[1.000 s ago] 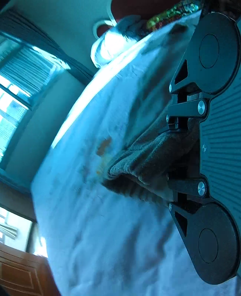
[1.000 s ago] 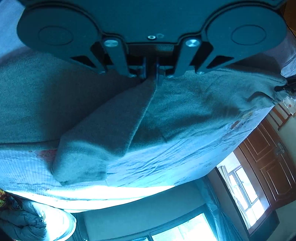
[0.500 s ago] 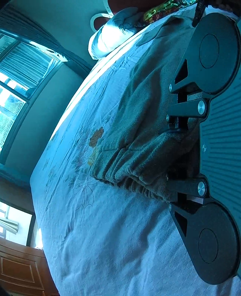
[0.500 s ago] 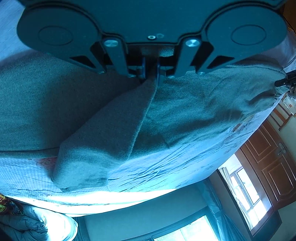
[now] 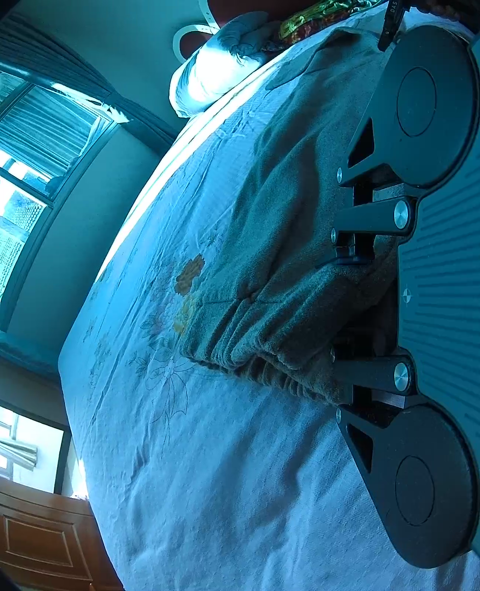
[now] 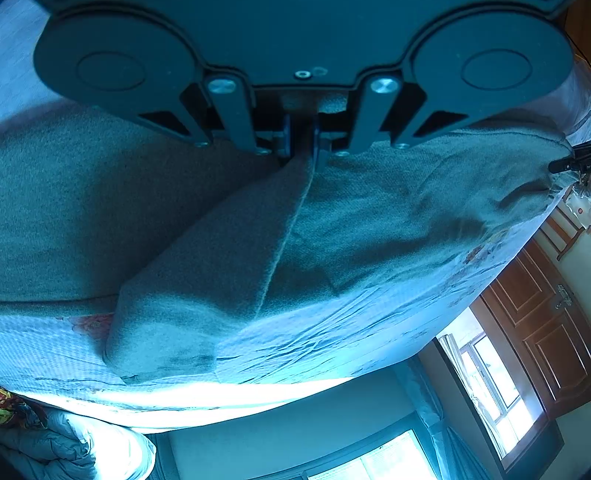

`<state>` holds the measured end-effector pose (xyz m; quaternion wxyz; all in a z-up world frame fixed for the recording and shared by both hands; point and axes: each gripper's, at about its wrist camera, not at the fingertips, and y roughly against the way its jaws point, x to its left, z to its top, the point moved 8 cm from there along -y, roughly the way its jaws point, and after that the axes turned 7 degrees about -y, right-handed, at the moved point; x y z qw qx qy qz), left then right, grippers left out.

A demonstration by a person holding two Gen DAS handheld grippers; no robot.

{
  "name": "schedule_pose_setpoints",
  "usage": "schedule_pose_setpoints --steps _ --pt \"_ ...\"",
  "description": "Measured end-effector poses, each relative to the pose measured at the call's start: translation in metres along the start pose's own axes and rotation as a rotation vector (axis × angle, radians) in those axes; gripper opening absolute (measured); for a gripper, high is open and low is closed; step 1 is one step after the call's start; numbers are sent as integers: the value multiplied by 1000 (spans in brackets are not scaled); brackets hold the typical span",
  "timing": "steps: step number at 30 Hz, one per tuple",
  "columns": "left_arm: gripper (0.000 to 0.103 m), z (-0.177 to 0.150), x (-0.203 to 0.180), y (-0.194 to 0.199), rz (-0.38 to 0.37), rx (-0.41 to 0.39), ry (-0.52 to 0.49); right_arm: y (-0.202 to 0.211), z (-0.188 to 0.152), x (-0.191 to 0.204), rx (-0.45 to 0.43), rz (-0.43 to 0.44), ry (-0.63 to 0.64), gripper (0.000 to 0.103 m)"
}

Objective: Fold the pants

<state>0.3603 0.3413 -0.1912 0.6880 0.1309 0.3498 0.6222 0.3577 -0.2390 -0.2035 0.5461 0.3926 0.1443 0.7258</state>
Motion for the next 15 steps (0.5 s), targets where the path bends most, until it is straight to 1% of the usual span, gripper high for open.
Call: schedule_pose_setpoints --steps 15 --pt "29 -2 1 -1 -3 0 4 -1 -2 0 -2 -1 1 3"
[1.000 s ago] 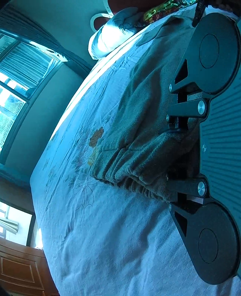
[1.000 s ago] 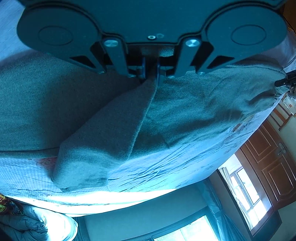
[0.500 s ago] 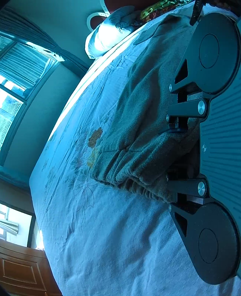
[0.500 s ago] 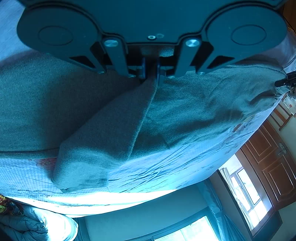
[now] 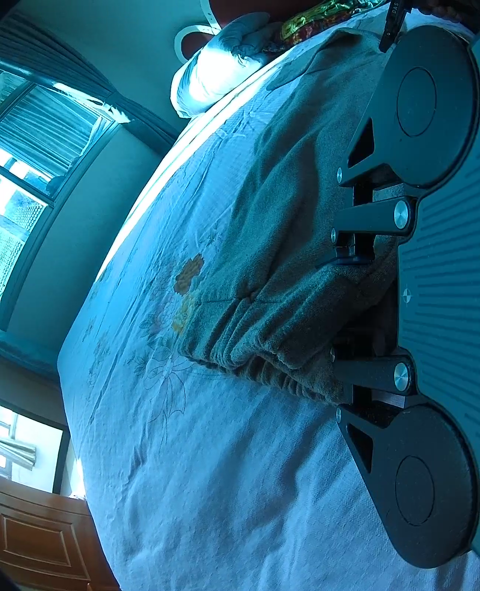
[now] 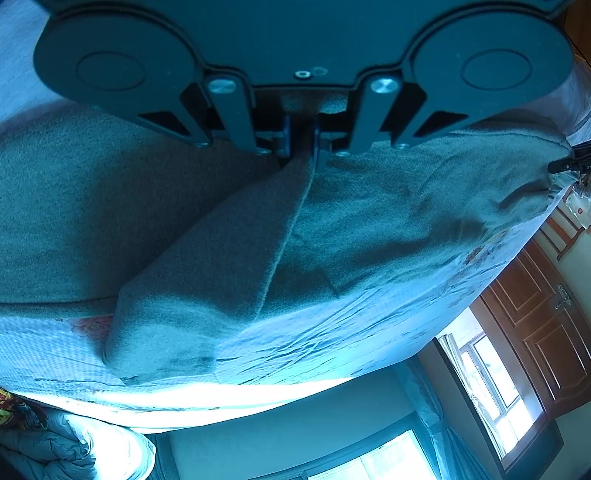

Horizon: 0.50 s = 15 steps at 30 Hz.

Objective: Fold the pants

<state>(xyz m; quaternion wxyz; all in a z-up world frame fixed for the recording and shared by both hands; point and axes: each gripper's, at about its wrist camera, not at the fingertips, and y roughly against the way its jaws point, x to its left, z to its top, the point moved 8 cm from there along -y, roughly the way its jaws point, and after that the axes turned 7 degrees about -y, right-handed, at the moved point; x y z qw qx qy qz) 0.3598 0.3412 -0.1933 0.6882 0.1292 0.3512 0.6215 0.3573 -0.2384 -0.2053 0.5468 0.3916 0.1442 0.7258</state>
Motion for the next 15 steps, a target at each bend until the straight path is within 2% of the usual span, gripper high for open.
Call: schedule_pose_setpoints --steps 12,15 --pt "29 1 -2 -1 5 7 -2 0 0 1 4 -2 2 3" --pt "29 14 -9 8 -25 -39 -8 9 7 3 -35 16 -11 2"
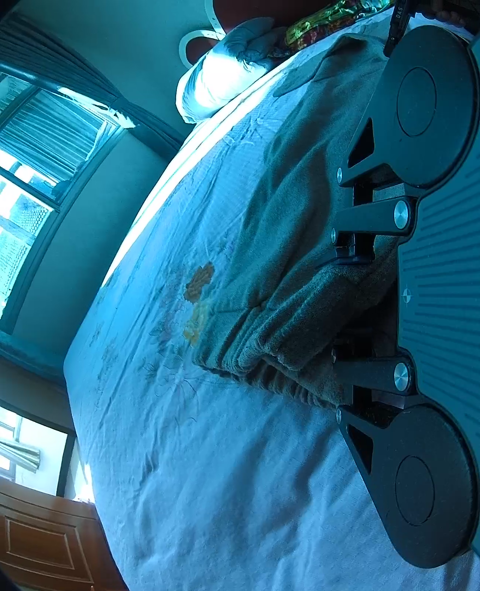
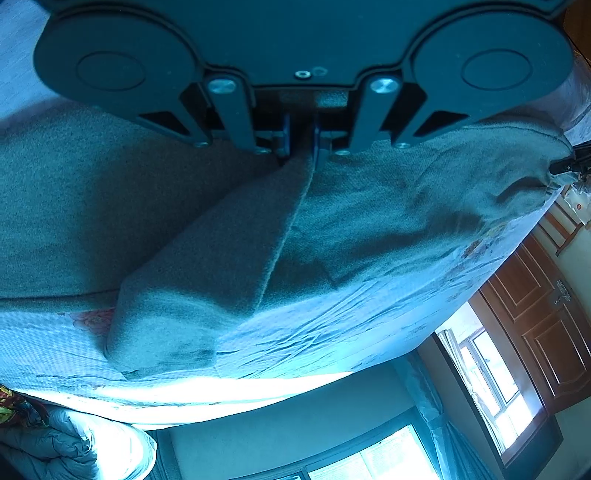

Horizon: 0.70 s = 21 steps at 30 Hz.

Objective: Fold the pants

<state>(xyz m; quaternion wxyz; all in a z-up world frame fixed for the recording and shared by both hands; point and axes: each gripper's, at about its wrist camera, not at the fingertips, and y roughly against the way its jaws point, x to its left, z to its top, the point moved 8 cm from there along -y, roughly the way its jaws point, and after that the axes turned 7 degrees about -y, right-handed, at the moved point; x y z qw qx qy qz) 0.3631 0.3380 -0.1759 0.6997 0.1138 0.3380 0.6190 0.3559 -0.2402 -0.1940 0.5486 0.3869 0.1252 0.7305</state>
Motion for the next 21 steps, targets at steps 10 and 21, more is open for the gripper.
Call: schedule_pose_setpoints --steps 10,21 --pt "31 -6 4 -15 9 41 -110 -3 -11 -11 -21 3 -10 3" --pt "86 14 30 20 232 -35 -79 19 1 -13 -40 -4 -8 18"
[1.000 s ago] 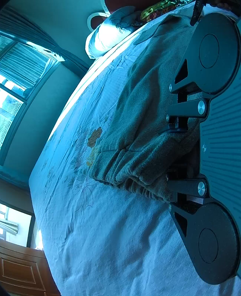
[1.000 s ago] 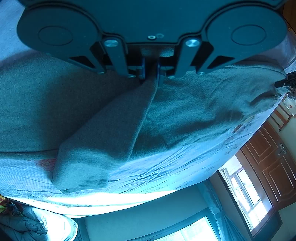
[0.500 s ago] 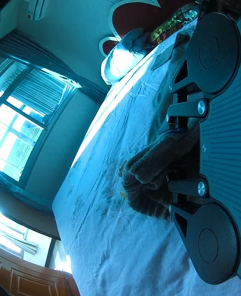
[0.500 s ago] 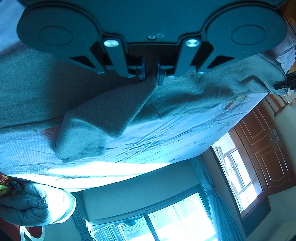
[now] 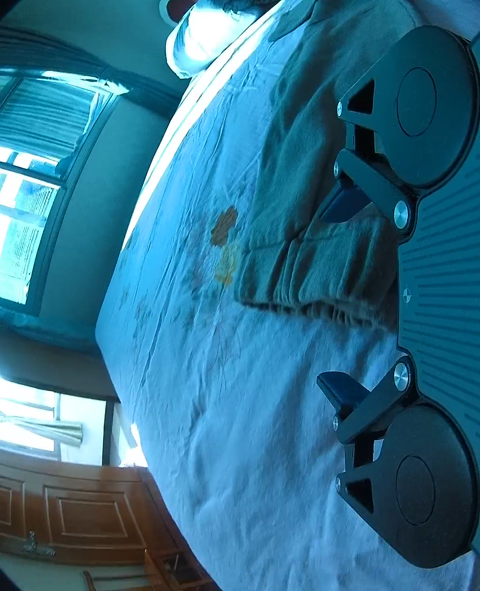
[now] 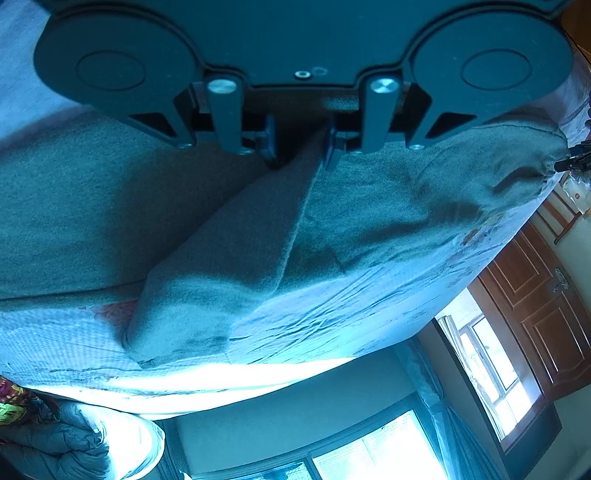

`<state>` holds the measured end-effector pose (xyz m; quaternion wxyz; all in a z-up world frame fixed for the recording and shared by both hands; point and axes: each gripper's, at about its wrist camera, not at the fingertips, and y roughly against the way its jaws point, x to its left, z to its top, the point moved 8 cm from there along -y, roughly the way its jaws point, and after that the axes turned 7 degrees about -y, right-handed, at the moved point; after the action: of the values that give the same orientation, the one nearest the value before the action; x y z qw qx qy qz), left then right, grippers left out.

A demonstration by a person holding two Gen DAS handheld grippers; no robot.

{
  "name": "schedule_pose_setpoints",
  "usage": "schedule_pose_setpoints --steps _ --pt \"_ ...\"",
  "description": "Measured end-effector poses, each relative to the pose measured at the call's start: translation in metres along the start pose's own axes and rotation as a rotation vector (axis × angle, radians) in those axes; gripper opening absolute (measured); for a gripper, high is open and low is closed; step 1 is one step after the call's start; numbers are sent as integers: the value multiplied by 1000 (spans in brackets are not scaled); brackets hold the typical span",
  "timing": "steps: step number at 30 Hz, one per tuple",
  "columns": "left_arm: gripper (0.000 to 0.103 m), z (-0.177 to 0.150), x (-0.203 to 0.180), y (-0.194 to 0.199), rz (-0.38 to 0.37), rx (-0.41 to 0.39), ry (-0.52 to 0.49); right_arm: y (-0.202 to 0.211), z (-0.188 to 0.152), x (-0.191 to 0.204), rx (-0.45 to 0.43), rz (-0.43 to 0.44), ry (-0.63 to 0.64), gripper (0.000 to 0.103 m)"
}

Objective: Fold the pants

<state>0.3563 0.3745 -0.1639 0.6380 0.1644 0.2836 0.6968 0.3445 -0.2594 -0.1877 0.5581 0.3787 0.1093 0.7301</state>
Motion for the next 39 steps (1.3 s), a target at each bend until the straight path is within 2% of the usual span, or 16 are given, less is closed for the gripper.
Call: schedule_pose_setpoints --steps 6,8,10,12,14,16,17,22,27,28,30,31,34,36,39 --pt "85 -5 -7 27 -74 -12 66 24 11 -13 -77 -10 -57 18" --pt "74 -14 -9 21 -66 27 119 26 13 -14 -78 -5 -71 18" --pt "73 -22 -9 16 -45 62 143 29 15 -13 -85 -1 -61 18" --pt "72 -29 -17 13 -60 77 149 31 15 -10 -87 5 -53 18" --pt "66 -32 -20 9 -66 76 174 32 16 -11 -88 4 -53 18" --pt "53 -31 -17 6 -40 63 193 31 14 -13 -84 0 -59 18" --pt "50 -29 -17 7 -48 48 210 32 13 -14 -81 0 -62 18" --pt "41 -13 -24 18 -72 -27 168 30 10 -14 -76 -1 -60 18" --pt "41 3 -18 21 -80 -76 163 26 7 -14 -62 -4 -49 18" --pt "41 1 -18 16 -71 -56 154 26 7 -14 -62 -5 -49 18" --pt "41 -15 -15 -5 -7 40 116 23 8 -16 -58 -5 -57 18" --pt "41 -22 -15 -10 -5 54 111 23 8 -16 -57 -5 -60 18" --pt "42 -28 -13 -1 -18 0 141 23 8 -16 -60 -3 -55 18" --pt "44 -29 -15 5 -8 -9 121 24 9 -17 -61 -3 -58 18" --pt "54 -26 -19 19 61 -8 94 26 11 -18 -65 -6 -60 18"
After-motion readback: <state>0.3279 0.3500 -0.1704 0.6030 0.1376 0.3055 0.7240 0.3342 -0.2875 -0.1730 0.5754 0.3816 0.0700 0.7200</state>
